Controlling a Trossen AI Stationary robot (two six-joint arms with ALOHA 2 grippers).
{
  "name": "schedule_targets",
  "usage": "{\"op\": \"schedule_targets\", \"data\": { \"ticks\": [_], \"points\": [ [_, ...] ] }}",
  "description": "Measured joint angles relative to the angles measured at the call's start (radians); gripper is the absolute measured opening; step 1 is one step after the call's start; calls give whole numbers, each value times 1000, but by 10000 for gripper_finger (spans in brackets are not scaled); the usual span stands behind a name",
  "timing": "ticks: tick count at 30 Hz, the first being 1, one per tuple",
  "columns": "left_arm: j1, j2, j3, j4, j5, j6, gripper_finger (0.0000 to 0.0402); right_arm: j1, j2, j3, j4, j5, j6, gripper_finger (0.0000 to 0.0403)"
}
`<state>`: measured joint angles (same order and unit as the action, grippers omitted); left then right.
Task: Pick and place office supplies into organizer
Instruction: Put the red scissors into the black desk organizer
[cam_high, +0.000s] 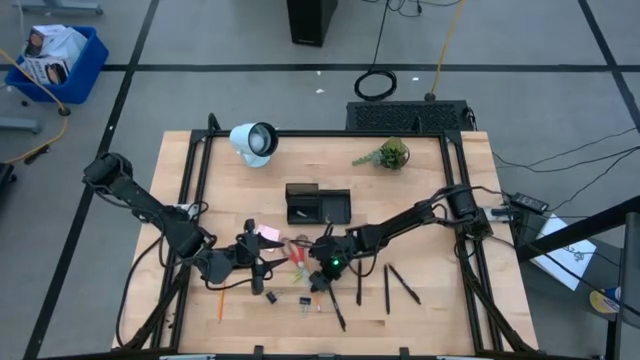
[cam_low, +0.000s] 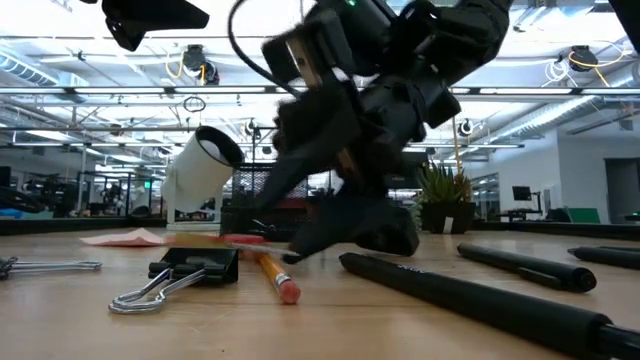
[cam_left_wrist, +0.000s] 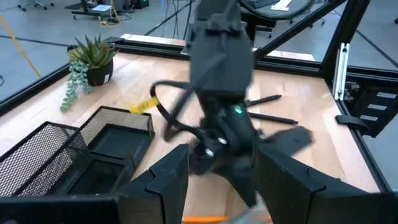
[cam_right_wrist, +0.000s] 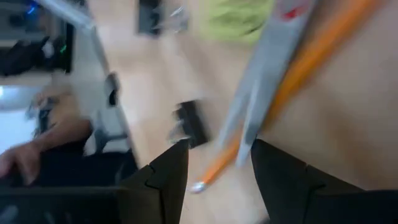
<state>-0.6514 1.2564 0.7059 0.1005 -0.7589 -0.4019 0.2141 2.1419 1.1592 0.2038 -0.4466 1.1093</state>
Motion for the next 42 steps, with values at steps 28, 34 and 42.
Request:
{"op": "schedule_targets", "data": {
  "ticks": [28,34,42],
  "points": [
    [0,0,0,-21,0,-24,184,-7,-10,59,-63,28,-222,102],
    [22,0,0,-77,4,-50,184,13,-73,33,-145,35,-300,102],
    [159,0,-1,-361,37,-428,184,71,-232,-74,-194,321,-415,99]
  ]
}}
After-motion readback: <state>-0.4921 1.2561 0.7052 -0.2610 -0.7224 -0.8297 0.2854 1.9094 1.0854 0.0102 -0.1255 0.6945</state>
